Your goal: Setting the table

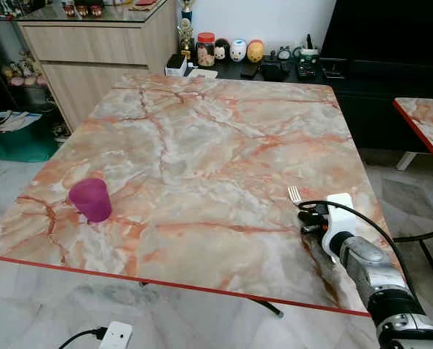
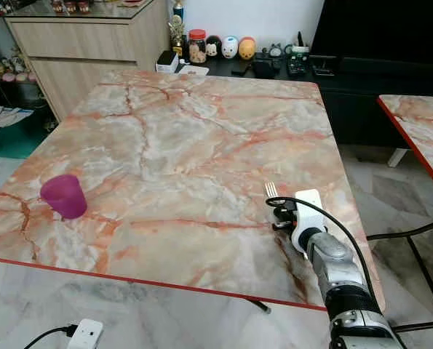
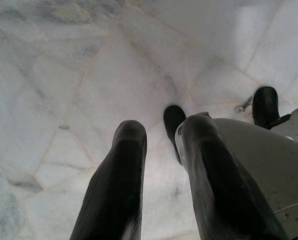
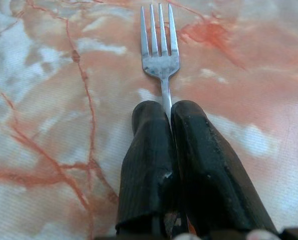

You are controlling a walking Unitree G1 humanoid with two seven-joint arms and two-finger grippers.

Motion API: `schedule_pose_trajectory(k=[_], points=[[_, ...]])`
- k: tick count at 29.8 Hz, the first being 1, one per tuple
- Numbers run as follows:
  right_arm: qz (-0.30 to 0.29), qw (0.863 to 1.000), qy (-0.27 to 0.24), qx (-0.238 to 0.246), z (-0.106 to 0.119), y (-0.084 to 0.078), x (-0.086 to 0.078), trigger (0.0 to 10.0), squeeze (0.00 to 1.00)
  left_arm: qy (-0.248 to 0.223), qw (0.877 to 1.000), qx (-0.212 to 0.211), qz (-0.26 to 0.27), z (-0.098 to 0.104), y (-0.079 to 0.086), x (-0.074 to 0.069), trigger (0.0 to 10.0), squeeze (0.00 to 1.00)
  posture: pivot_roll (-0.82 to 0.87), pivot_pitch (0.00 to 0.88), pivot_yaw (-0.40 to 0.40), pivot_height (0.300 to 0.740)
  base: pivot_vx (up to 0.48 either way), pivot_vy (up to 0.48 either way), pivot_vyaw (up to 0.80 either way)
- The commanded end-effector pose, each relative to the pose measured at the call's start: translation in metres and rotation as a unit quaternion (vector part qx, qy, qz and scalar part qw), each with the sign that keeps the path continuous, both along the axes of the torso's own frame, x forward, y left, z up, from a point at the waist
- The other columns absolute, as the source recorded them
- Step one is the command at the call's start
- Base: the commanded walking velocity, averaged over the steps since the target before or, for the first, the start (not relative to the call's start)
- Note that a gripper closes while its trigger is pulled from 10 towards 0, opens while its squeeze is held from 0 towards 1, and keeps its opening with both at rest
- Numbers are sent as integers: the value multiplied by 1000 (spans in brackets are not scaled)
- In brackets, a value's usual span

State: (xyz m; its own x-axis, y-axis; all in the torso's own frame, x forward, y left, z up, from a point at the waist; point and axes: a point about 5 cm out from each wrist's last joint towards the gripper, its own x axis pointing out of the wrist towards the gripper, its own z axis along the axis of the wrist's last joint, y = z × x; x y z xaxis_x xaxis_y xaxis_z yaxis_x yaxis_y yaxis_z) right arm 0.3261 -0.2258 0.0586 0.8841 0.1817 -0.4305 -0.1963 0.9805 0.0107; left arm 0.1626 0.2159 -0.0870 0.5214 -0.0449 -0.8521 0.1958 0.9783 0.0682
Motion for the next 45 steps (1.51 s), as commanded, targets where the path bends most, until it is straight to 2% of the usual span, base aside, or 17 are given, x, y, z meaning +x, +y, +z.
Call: schedule_pose_trajectory(k=[1,4,9,10,12,13,15,18,19,21,22,25,28,38,45], points=[[1,1000,22,-1,-12,3,-7,0,0,10,1000,2,-3,-2,2,-4,10000,0,34,0,-4,740,0,0,0],[-4,1000,15,0,-10,2,-7,0,0,10,1000,2,-3,-2,2,-4,10000,0,34,0,-4,740,0,0,0],[-24,999,-33,-14,-1,3,-4,0,0,10,1000,3,-3,-2,2,-5,10000,0,35,0,-9,740,0,0,0],[-26,997,-71,-15,7,7,-5,10000,0,10,1000,3,-2,-2,2,-5,10000,0,35,0,-9,740,0,0,0],[-30,994,-101,-13,13,10,-9,10000,0,9,1000,4,-1,-2,2,-5,10000,0,34,0,-11,740,0,0,0],[-32,991,-124,-32,17,10,-14,10000,0,10,1000,4,-1,-2,2,-5,10000,0,31,0,-11,740,0,0,0],[-29,989,-137,-41,19,11,-18,10000,0,10,1000,5,-1,-2,2,-5,10000,0,31,0,-11,740,0,0,0],[-53,980,-183,-51,30,11,-29,10000,0,11,1000,6,-3,-2,2,-6,10000,0,21,0,-5,740,0,0,0],[-63,973,-215,-59,40,12,-34,10000,0,12,1000,6,-4,-2,2,-6,10000,0,15,0,-3,740,0,0,0],[-68,966,-240,-70,50,13,-38,10000,0,13,1000,7,-4,-2,2,-6,10000,0,15,0,-3,740,0,0,0],[-77,958,-266,-77,58,14,-40,10000,0,13,1000,7,-5,-2,3,-7,10000,0,14,0,-3,740,0,0,0],[-117,941,-313,-59,74,16,-47,10000,0,12,1000,8,-6,-2,3,-6,10000,0,9,0,-3,740,0,0,0],[-131,926,-347,-70,83,20,-52,10000,0,11,1000,9,-6,-2,3,-5,10000,0,15,0,-6,740,0,0,0],[-150,922,-351,-63,89,24,-53,10000,0,5,1000,7,-11,-1,1,-4,10000,0,14,0,-13,740,0,0,0],[-178,920,-346,-50,94,18,-43,10000,0,-3,1000,-2,0,-1,0,-3,10000,0,12,0,-18,740,0,-326,-452]])
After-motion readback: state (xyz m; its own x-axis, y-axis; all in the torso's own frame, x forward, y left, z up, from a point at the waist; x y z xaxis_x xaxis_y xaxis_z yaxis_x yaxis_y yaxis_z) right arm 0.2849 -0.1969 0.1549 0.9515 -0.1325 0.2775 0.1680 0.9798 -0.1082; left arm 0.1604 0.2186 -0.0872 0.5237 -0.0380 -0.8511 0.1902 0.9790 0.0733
